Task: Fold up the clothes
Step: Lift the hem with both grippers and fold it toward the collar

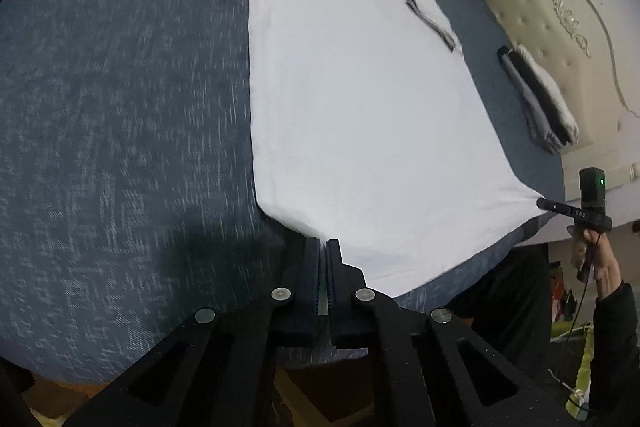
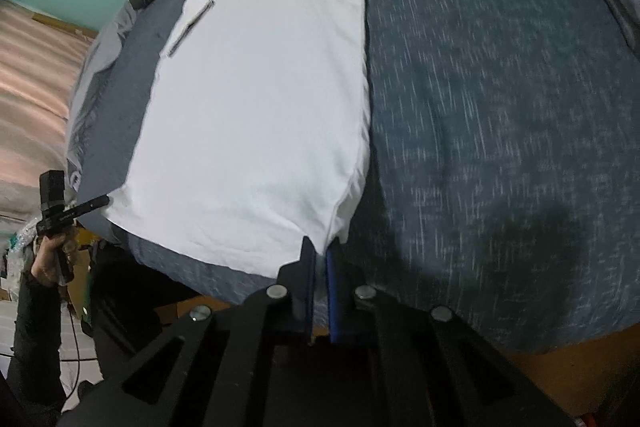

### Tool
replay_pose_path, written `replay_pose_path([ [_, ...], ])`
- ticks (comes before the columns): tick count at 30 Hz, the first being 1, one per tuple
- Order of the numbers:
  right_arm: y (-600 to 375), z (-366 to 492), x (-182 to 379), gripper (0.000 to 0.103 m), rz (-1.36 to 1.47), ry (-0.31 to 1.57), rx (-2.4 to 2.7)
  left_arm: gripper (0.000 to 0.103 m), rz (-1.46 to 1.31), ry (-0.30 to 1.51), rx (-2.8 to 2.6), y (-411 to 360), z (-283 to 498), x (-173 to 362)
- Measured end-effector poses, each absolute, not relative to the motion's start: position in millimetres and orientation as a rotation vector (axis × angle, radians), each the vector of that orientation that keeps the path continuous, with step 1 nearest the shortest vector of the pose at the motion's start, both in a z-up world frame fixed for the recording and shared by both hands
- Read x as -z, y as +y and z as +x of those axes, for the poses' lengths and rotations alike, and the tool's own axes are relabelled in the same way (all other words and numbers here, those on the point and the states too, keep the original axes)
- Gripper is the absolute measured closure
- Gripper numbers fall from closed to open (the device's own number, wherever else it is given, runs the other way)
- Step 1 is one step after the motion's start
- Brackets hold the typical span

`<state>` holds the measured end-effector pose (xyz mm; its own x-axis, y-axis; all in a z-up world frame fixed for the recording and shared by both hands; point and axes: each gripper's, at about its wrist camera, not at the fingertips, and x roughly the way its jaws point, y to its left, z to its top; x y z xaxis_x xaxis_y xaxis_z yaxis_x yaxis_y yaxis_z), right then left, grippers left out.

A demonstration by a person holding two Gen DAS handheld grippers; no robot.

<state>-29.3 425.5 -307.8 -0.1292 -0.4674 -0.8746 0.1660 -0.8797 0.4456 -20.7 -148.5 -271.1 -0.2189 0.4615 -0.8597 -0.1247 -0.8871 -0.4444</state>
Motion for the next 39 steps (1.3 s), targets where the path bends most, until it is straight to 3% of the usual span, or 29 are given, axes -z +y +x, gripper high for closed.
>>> replay_pose_path([
  [20,427,-104,234,0.098,1.525,-0.434,2.171,0.101,-1.478,-0.518,-2.254,-154,-105,208],
  [39,413,-272,222,0.098,1.447,-0.501,2.212,0.101,-1.44,-0.523,-2.318,-152,-285,190],
])
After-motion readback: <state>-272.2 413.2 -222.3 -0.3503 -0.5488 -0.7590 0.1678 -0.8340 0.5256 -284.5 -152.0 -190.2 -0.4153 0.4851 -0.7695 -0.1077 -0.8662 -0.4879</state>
